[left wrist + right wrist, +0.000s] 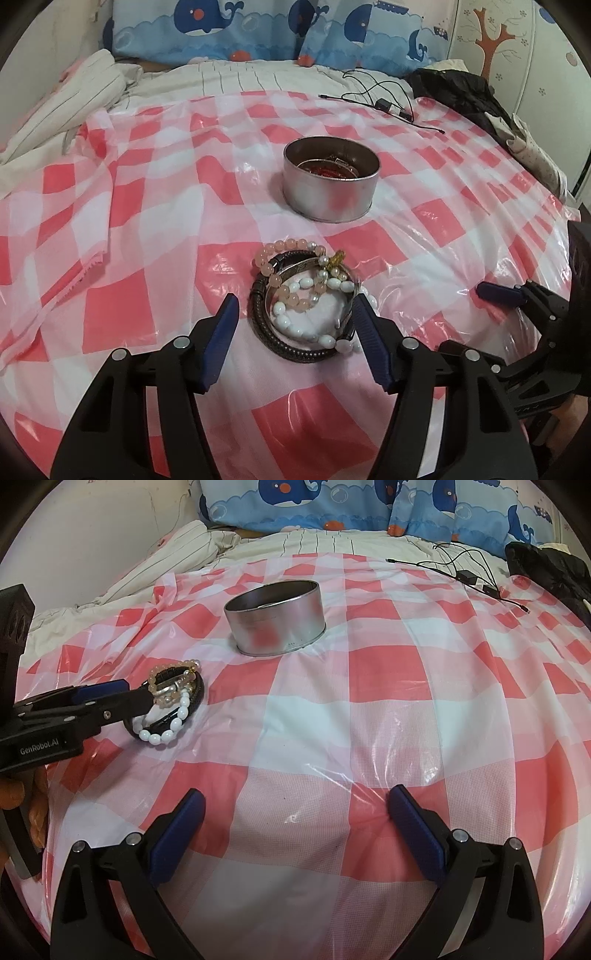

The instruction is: Organize jewelry

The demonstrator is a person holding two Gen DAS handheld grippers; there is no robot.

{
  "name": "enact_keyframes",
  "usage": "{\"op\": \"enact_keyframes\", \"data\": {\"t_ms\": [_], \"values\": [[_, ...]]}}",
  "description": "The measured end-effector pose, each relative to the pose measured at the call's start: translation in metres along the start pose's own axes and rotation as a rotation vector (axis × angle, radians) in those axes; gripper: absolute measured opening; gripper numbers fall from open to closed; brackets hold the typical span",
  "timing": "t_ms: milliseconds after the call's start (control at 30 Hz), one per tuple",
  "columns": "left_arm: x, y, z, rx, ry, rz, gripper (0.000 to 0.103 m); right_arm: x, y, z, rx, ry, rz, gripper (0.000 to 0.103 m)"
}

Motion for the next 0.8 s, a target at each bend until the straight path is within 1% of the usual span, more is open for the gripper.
{"op": "enact_keyframes", "data": {"t_ms": [67, 100, 133, 200, 300, 367, 433, 467, 533, 600, 667, 733, 767, 800], "values": [[0.011, 0.007, -0.001, 0.007, -0.069, -0.086, 0.06, 0.0, 0.0, 0.0, 0.0, -0.001, -0.001, 0.096], [0.018, 0.011, 0.0, 0.015, -0.09, -0.134, 0.06, 0.0, 0.0, 0.0, 0.0, 0.0, 0.0, 0.096], [0.022, 0.013, 0.002, 0.021, -0.097, -0.155, 0.06, 0.0, 0.0, 0.0, 0.0, -0.001, -0.001, 0.096], [0.029, 0.019, 0.006, 0.028, -0.11, -0.178, 0.06, 0.0, 0.0, 0.001, 0.001, -0.003, -0.001, 0.096], [0.032, 0.028, 0.018, 0.059, -0.151, -0.201, 0.06, 0.0, -0.001, 0.001, 0.002, -0.007, -0.003, 0.096], [0.031, 0.034, 0.03, 0.099, -0.148, -0.207, 0.059, 0.0, -0.001, 0.001, 0.003, -0.009, -0.004, 0.096], [0.03, 0.038, 0.04, 0.133, -0.144, -0.217, 0.047, 0.0, -0.001, 0.001, 0.003, -0.01, -0.005, 0.096], [0.029, 0.04, 0.045, 0.153, -0.14, -0.22, 0.043, 0.0, -0.001, 0.001, 0.004, -0.011, -0.005, 0.096], [0.028, 0.041, 0.05, 0.169, -0.114, -0.21, 0.02, 0.001, -0.001, 0.001, 0.007, -0.017, -0.009, 0.096], [0.028, 0.041, 0.052, 0.179, -0.122, -0.209, 0.016, 0.003, 0.0, 0.002, 0.012, -0.024, -0.014, 0.096], [0.027, 0.042, 0.047, 0.167, -0.141, -0.209, 0.013, 0.003, 0.0, 0.002, 0.015, -0.026, -0.017, 0.096], [0.027, 0.046, 0.038, 0.146, -0.174, -0.223, 0.012, 0.003, 0.0, 0.001, 0.015, -0.026, -0.017, 0.096], [0.028, 0.049, 0.032, 0.128, -0.192, -0.232, 0.006, 0.003, 0.0, 0.001, 0.013, -0.026, -0.018, 0.096], [0.029, 0.052, 0.025, 0.109, -0.223, -0.25, 0.007, 0.004, 0.0, 0.0, 0.01, -0.026, -0.017, 0.096]]}}
Point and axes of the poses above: each gripper's, at about its wrist camera, not at the fingertips, and z roughly the way its jaws point, x to its left, y to its top, the point moved 1 cm from there along z, roughly the way its jaws point, and after that the axes turned 8 degrees about -z, right-handed, at the moved point
